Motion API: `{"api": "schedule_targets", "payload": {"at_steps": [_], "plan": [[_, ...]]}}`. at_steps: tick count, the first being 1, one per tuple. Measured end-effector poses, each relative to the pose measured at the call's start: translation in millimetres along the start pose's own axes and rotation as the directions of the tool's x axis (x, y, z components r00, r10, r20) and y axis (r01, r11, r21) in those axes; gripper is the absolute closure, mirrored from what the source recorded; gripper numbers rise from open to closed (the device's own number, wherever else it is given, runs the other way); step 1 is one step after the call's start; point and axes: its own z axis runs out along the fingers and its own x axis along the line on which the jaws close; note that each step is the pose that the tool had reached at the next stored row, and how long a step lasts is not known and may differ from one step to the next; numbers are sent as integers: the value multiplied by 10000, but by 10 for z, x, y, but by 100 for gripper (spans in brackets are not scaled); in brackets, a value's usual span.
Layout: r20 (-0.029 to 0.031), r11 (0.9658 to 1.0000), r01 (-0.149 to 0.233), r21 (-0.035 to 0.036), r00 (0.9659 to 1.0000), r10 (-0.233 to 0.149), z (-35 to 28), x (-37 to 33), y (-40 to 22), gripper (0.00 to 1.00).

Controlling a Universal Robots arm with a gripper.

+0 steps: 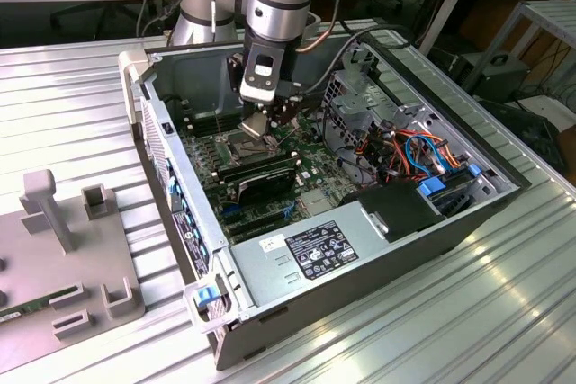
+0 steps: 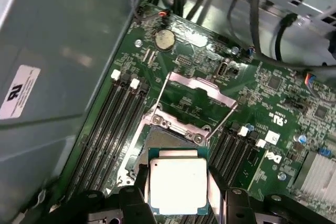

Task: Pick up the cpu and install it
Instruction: 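Place the cpu into insertion slot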

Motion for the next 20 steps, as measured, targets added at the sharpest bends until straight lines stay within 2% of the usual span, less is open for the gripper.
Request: {"api": "schedule_targets", "payload": {"at_steps": [1, 2, 4, 6, 9, 12, 13, 14, 16, 17, 18, 19, 20], "plan": [[9, 9997, -264, -1, 9997, 264, 4, 0, 0, 46], [25, 9975, -708, 0, 9975, 708, 9, 0, 0, 46], [37, 9944, -1057, -2, 9944, 1057, 14, 0, 0, 46], [52, 9895, -1442, -3, 9895, 1442, 19, 0, -1, 46], [72, 9798, -1999, -6, 9798, 1999, 27, 0, -1, 46], [92, 9675, -2529, -9, 9674, 2529, 35, 0, -1, 46], [101, 9608, -2773, -11, 9607, 2773, 38, 0, -1, 46], [106, 9561, -2929, -13, 9561, 2929, 40, 0, -1, 46], [126, 9381, -3464, -19, 9380, 3464, 47, 0, -2, 46], [132, 9322, -3620, -21, 9321, 3620, 49, 0, -2, 46], [140, 9234, -3838, -23, 9233, 3838, 51, 0, -2, 46], [147, 9171, -3987, -25, 9170, 3987, 52, 0, -2, 46], [153, 9093, -4162, -28, 9092, 4162, 54, 0, -2, 46]]}}
